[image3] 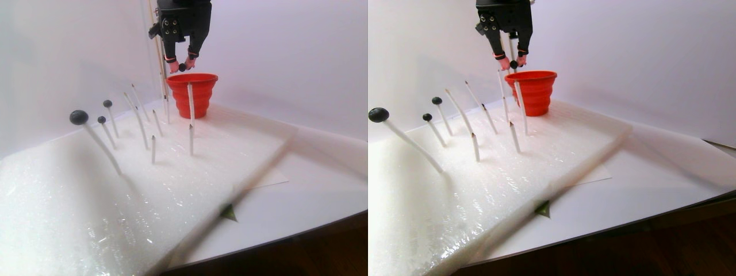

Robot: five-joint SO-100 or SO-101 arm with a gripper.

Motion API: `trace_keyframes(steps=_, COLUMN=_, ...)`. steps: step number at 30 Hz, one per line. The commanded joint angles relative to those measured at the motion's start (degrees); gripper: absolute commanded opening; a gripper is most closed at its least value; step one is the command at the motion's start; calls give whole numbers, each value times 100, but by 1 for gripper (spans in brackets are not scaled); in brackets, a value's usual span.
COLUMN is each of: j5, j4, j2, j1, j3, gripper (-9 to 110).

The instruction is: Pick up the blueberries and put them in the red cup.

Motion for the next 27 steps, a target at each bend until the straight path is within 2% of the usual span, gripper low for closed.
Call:
trace_keyframes(steps=1, j5=-9, j4=-53, j2=105, j1=79, j3=-589, gripper=12)
trace_keyframes(steps=27, j5=-97, j4=-290, j2=-923, j1=281, j3=-1898, gripper=13)
